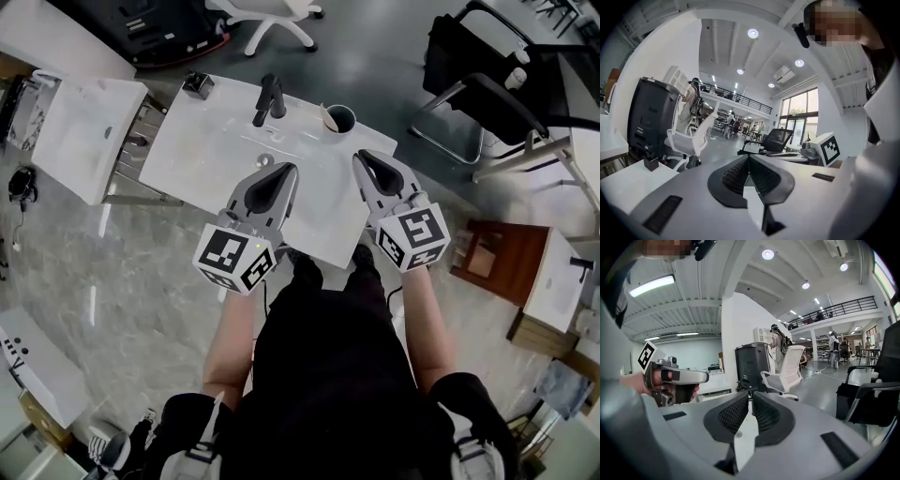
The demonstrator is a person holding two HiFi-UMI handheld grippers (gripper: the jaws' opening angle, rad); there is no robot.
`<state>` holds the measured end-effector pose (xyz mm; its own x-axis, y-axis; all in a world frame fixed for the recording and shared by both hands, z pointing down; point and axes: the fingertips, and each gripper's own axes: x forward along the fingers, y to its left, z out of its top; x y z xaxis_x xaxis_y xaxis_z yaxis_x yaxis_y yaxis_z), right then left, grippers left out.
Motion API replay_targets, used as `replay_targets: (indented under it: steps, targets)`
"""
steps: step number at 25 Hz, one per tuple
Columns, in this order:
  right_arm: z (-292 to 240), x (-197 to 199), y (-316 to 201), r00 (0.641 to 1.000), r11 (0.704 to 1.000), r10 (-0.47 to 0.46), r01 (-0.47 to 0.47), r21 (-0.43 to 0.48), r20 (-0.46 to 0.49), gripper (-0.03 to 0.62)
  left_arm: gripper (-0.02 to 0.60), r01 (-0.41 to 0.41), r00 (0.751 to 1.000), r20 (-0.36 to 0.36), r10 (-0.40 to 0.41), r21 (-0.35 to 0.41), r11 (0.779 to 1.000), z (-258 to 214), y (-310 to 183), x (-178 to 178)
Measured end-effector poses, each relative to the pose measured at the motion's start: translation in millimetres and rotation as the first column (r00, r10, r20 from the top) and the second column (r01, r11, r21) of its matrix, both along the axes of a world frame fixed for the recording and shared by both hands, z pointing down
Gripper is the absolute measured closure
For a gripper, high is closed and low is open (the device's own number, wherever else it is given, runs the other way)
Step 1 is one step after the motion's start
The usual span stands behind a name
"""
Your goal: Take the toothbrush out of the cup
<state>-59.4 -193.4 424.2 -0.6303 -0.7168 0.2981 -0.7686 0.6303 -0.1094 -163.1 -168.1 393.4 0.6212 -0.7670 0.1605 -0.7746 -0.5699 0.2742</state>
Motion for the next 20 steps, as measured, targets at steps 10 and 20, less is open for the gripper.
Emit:
replay_targets:
  steps: [10, 20]
  targets:
    - [21, -12, -17, 0.995, 0.995, 0.093, -0.094, -0.032, -0.034, 0.56, 0.56, -0.1, 0.995, -0.009, 0.1, -0.03, 0.995, 14, -18, -4]
    - [58, -17, -42, 0.987, 0.987, 0.133, -0.139, -0.077, -0.086, 0.56, 0.56, -0.133, 0.991, -0.012, 0.133, -0.058, 0.989, 26, -32, -13]
